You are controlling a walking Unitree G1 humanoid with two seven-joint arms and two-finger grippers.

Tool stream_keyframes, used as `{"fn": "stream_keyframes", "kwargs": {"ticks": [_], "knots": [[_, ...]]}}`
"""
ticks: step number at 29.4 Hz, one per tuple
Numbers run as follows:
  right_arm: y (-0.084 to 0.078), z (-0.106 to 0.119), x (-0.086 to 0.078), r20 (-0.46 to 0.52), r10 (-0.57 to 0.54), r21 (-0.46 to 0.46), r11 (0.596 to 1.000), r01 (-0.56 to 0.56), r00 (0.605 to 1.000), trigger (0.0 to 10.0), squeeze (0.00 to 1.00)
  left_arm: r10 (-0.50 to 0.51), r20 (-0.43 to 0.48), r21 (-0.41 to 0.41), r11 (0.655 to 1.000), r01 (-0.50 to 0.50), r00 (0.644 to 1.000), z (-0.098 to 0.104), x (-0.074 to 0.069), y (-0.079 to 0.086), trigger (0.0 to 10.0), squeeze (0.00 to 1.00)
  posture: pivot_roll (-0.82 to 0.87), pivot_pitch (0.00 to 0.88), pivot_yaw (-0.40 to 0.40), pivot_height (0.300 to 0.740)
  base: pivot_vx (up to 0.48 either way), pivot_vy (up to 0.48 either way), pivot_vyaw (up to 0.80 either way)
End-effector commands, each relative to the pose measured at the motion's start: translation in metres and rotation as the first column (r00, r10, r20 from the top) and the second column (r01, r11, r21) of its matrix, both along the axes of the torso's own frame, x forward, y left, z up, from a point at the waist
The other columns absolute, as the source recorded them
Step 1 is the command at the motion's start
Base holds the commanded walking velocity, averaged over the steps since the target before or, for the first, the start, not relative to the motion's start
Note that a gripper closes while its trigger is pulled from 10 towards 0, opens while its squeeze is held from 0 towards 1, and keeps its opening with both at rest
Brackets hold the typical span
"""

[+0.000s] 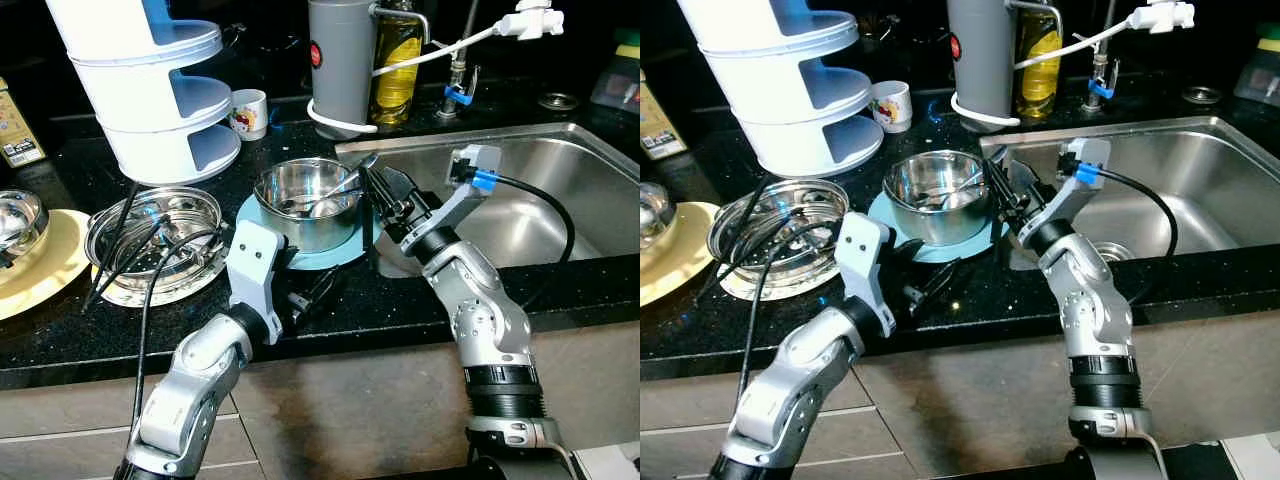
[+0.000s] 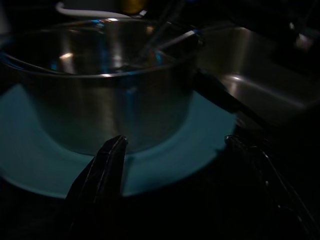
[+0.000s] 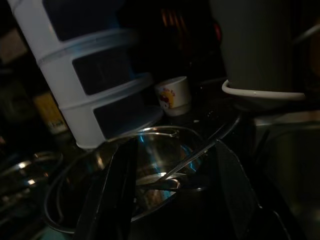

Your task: Kitchen organization

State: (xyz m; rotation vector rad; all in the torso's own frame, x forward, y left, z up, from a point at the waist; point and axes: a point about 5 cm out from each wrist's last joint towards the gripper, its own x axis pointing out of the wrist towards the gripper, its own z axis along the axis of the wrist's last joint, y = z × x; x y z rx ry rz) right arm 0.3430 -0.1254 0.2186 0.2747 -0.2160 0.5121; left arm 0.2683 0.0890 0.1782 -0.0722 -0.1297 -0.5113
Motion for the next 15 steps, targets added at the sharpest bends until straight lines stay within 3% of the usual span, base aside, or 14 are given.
{"fn": "stream_keyframes", "kwargs": {"ticks": [1,3,15], "knots": [[0.006,-0.001,0.001,0.027,-0.015,-0.071,0.997,0.017,1.0,10.0,0.0,0.077,0.019,0.005,0.997,-0.077,0.997,0.0,-0.001,0.006,10.0,0.0,-0.02,0.0,0.036,0.74,0.0,0.0,0.0],[0.01,0.003,0.003,0.062,-0.034,-0.118,0.992,0.041,0.998,10.0,0.0,0.114,0.02,0.005,0.993,-0.114,0.993,0.0,-0.001,0.008,10.0,0.0,-0.02,0.0,0.039,0.74,0.0,0.0,0.0],[0.015,0.012,0.008,0.081,-0.041,-0.192,0.98,0.056,0.996,10.0,0.0,0.139,0.014,0.024,0.99,-0.139,0.99,-0.003,-0.003,0.011,10.0,0.0,-0.02,0.0,0.033,0.74,0.0,0.0,0.0]]}}
